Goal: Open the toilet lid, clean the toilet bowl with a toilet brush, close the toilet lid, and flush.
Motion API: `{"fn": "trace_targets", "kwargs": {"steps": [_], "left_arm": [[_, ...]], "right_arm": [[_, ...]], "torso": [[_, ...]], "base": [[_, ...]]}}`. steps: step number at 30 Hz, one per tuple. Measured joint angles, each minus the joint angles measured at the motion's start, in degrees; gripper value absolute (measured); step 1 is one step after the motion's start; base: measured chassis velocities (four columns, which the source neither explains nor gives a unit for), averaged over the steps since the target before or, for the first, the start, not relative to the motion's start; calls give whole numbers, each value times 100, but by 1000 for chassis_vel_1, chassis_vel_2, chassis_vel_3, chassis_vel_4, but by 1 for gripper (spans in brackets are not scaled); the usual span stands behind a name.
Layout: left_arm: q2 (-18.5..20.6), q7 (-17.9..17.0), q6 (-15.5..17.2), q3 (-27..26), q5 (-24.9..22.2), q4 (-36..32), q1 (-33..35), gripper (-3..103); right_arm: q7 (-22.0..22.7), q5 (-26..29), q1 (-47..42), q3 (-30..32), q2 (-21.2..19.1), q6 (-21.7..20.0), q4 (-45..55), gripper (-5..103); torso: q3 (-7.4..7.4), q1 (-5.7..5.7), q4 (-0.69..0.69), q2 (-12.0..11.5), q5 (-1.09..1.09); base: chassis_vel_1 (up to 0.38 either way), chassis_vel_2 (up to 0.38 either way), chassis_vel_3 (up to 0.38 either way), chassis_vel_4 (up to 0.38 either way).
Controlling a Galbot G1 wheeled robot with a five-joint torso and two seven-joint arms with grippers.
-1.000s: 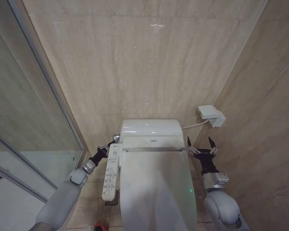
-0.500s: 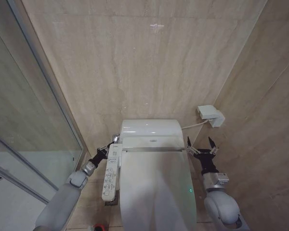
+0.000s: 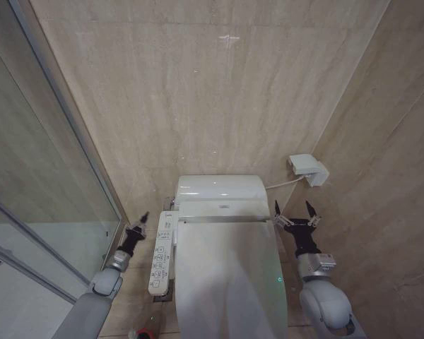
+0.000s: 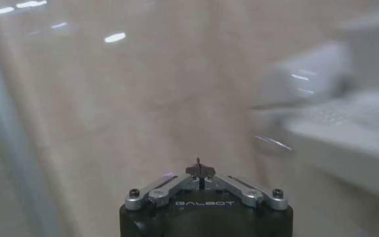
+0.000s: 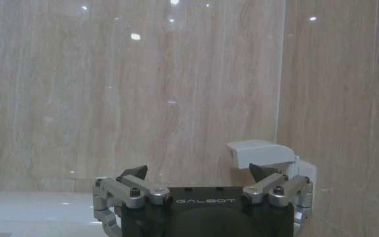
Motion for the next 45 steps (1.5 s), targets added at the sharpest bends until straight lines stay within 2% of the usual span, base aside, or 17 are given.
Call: {"fn": "trace_targets", "kwargs": {"steps": [3, 6, 7, 8, 10, 11, 12, 14, 15, 20, 21, 28, 29, 36, 45], "left_arm": [[-53, -339, 411, -215, -208, -594, 113, -3], [-88, -412, 565, -284, -267, -866, 140, -3], [-104, -438, 704, -350, -327, -1121, 231, 22], [-117, -451, 828, -412, -386, -1360, 329, 22], [-122, -455, 865, -430, -403, -1438, 360, 22], [-158, -472, 1073, -567, -496, -1886, 565, 22], [-185, -486, 1190, -646, -535, -2109, 690, 22], [-225, -505, 1289, -731, -571, -2366, 855, 22], [-265, -536, 1417, -829, -609, -2637, 1060, 49], [-434, -640, 1703, -1151, -696, -3622, 1834, 49], [-473, -682, 1749, -1212, -699, -3777, 1958, 77], [-648, -833, 2011, -1515, -886, -4633, 2669, 77], [-667, -834, 2011, -1558, -907, -4718, 2752, 99], [-729, -812, 1909, -1672, -957, -4930, 3022, 100], [-721, -691, 1757, -1557, -890, -4926, 3153, 100]], "right_arm": [[0, 0, 0, 0, 0, 0, 0, 100], [0, 0, 0, 0, 0, 0, 0, 100], [0, 0, 0, 0, 0, 0, 0, 100], [0, 0, 0, 0, 0, 0, 0, 100], [0, 0, 0, 0, 0, 0, 0, 100], [0, 0, 0, 0, 0, 0, 0, 100], [0, 0, 1, 0, 0, 0, 0, 100], [0, 0, -1, 0, 0, 0, 0, 100], [0, 0, 0, 0, 0, 0, 0, 100], [0, 0, 0, 0, 0, 0, 0, 100], [0, 0, 0, 0, 0, 0, 1, 100], [0, 0, 0, 0, 0, 0, 0, 100], [0, 0, 0, 0, 0, 0, 0, 100], [0, 0, 0, 0, 0, 0, 0, 100], [0, 0, 0, 0, 0, 0, 0, 100]], "torso": [[0, 0, 1, 0, 1], [0, 0, -2, 0, 0], [0, 0, -2, 0, 0], [0, 0, -2, 0, 0], [0, 0, -1, 0, 0], [0, 0, 3, 0, 1], [0, 0, -2, 0, 3], [0, 0, 0, 0, 0], [0, 0, 0, 0, 1], [0, 0, 1, 0, 1], [0, 0, 0, 0, 1], [0, -1, 0, 0, 1], [0, -1, 0, 0, 1], [0, 0, 0, 0, 1], [0, 0, -1, 0, 1]], "base": [[0, 0, 0, 0], [0, 0, 0, 0], [0, 0, 0, 0], [0, 0, 0, 0], [0, 0, 0, 0], [0, 0, 0, 0], [0, 0, 0, 0], [0, 0, 0, 0], [0, 0, 0, 0], [0, 0, 0, 0], [0, 0, 0, 0], [0, 0, 0, 0], [0, 0, 0, 0], [0, 0, 0, 0], [0, 0, 0, 0]]}}
